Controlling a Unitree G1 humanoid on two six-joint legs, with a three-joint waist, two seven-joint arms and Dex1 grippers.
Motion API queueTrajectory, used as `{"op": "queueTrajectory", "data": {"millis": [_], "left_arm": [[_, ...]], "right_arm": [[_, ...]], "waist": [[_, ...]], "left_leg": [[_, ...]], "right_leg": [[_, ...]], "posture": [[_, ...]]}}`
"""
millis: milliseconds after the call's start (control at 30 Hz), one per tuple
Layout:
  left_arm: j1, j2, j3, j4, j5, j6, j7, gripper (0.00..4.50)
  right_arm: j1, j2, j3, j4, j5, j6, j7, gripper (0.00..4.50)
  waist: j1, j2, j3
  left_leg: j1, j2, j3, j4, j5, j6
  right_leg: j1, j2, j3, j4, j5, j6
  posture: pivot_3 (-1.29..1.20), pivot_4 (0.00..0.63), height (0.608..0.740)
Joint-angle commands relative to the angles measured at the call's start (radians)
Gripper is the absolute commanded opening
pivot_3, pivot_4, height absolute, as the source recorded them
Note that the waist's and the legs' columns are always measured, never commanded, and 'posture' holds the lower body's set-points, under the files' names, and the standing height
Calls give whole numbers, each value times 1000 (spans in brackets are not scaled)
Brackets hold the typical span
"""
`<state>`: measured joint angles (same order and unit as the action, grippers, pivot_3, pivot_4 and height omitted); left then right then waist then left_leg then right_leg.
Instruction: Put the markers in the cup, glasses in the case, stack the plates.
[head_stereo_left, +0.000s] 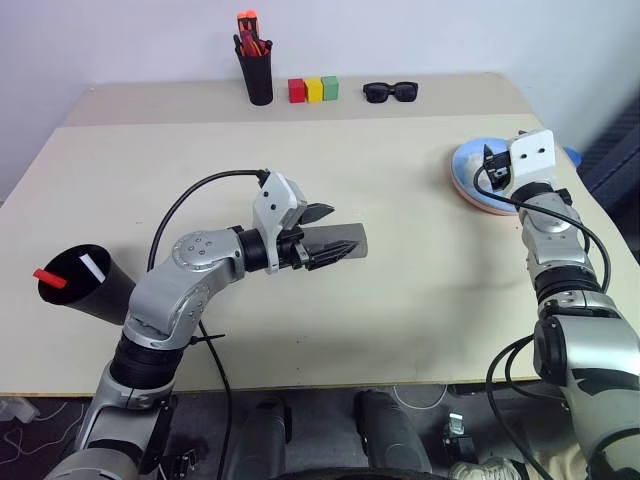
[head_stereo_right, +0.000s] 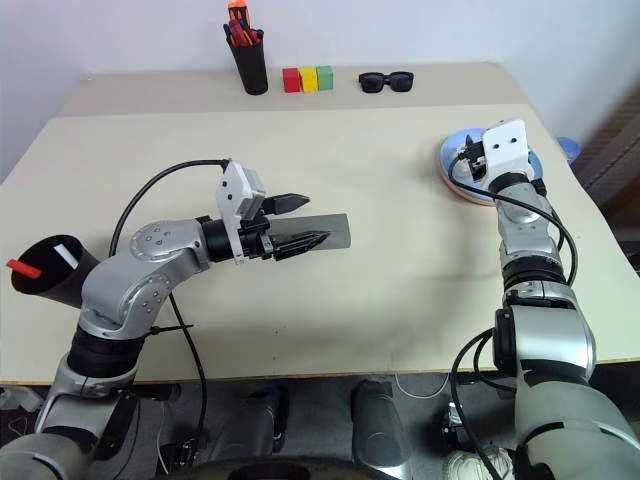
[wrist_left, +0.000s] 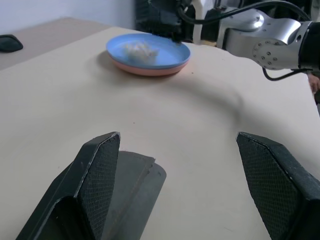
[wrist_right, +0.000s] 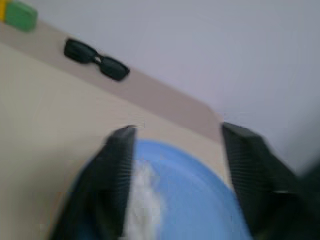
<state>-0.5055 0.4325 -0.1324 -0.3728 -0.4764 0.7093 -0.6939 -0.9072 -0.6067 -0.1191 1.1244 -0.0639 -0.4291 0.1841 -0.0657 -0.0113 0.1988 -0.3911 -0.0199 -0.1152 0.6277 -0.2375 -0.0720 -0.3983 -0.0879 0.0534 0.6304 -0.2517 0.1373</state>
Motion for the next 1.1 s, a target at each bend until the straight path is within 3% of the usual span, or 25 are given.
{"op": "queueTrajectory", "data": {"millis": [33, 100, 233, 367, 500, 633, 833, 1100], "left_arm": [[-2, -11, 6, -10, 36, -70, 20, 3818], [2, -27, 5, 3, 59, -111, 37, 3818], [68, -101, 8, 44, 156, -353, 91, 3818], [160, -119, 44, 42, 76, -423, 16, 3818], [256, -99, 86, 19, 77, -461, 19, 3818], [390, -52, 161, -28, 13, -552, -68, 3818], [562, 72, 262, -90, -101, -571, -225, 3818], [782, 84, 299, -131, -75, -667, -258, 3818]], "right_arm": [[-18, -26, -36, -24, 26, -27, -16, 3350], [-6, -22, -50, -40, 43, -35, -8, 3350], [109, 51, -145, -205, 242, -53, 181, 3350], [442, 100, -117, -655, 464, 93, 454, 3350], [756, 82, -111, -1055, 627, 288, 560, 3350], [1015, 64, -173, -1277, 715, 358, 615, 3350], [1255, 35, -253, -1396, 766, 419, 701, 3350], [1303, 50, -332, -1231, 707, 334, 767, 3350]], "waist": [[-2, 0, 0], [-2, 0, 0], [-1, 0, 0], [12, 0, -1], [24, 5, 0], [25, 5, 0], [25, 5, -1], [34, 4, -2]], "left_leg": [[0, 0, 0, 0, 0, 0], [0, 0, 0, 0, 0, 0], [0, 0, 0, -1, 0, 0], [0, 0, -1, -1, 0, 1], [-1, 0, 0, 2, -1, 1], [2, 0, 0, 1, -1, 1], [2, 1, 1, 2, -1, 1], [1, 1, 2, 2, -2, 2]], "right_leg": [[0, 0, 0, 0, 0, 0], [0, 0, 0, 0, 0, 0], [1, 0, 0, -2, 0, 0], [1, 0, -1, -1, 0, 0], [0, -1, 0, 0, 0, 1], [3, 0, 0, -1, -2, -3], [3, -1, 0, -1, -5, -8], [3, -1, 0, -3, -5, -9]], "posture": [[0, 150, 740], [0, 150, 740], [0, 150, 740], [0, 150, 740], [0, 150, 740], [0, 150, 740], [0, 150, 740], [0, 150, 740]]}}
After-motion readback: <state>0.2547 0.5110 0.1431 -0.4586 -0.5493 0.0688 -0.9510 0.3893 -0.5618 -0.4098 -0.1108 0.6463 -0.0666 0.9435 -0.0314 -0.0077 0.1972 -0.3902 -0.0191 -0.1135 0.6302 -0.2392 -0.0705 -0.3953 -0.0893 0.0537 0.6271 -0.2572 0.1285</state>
